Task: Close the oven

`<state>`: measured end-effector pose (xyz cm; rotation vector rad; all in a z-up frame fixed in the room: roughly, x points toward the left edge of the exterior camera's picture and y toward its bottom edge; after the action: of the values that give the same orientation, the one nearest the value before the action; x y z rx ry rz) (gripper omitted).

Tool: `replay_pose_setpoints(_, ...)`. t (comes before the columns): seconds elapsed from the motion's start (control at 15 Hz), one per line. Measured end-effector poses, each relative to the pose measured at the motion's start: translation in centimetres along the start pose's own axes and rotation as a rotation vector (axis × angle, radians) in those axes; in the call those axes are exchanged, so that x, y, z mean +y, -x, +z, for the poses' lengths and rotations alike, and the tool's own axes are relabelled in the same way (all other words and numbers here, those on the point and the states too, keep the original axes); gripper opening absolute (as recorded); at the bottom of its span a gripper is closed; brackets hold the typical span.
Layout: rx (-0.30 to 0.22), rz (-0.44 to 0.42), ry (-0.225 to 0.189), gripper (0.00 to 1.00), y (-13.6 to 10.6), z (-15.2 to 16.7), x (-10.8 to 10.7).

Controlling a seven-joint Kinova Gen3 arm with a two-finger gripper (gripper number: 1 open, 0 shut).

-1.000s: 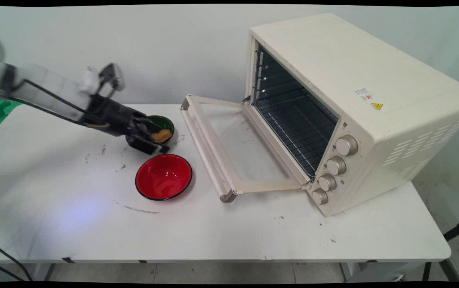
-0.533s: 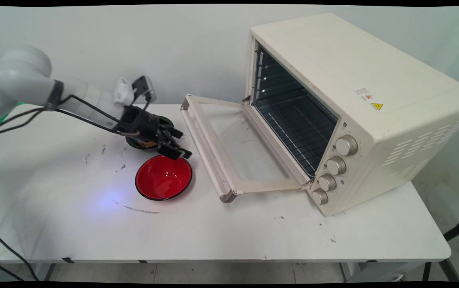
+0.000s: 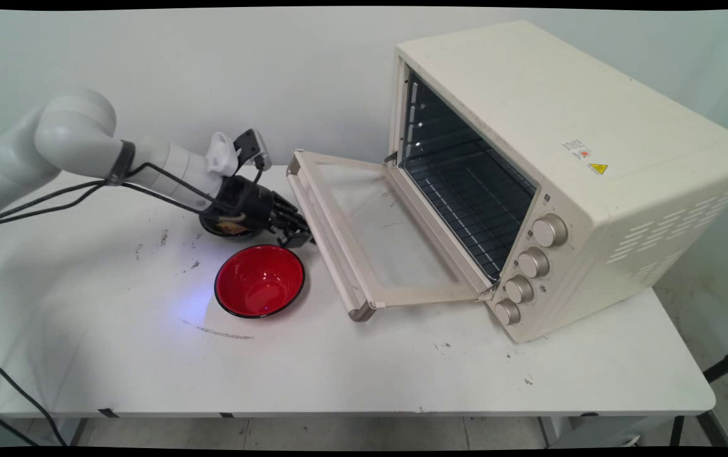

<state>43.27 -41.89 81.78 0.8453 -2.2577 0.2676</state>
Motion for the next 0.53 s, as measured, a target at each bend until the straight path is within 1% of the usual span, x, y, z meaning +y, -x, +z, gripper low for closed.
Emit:
replay_pose_setpoints(0.07, 0.01, -0.003, 0.0, 0.0, -0.1, 0.1, 0.0)
replay_pose_setpoints(0.13, 0.031, -0.008, -0.001, 0.0, -0.4, 0.1, -0.1)
replay_pose_setpoints(0.33, 0.118, -0.022, 0.004, 0.0, -2.0, -0.6, -0.3)
replay_pose_setpoints(0.53, 0.207, -0.034, 0.016, 0.0, -4.2, -2.3, -0.4)
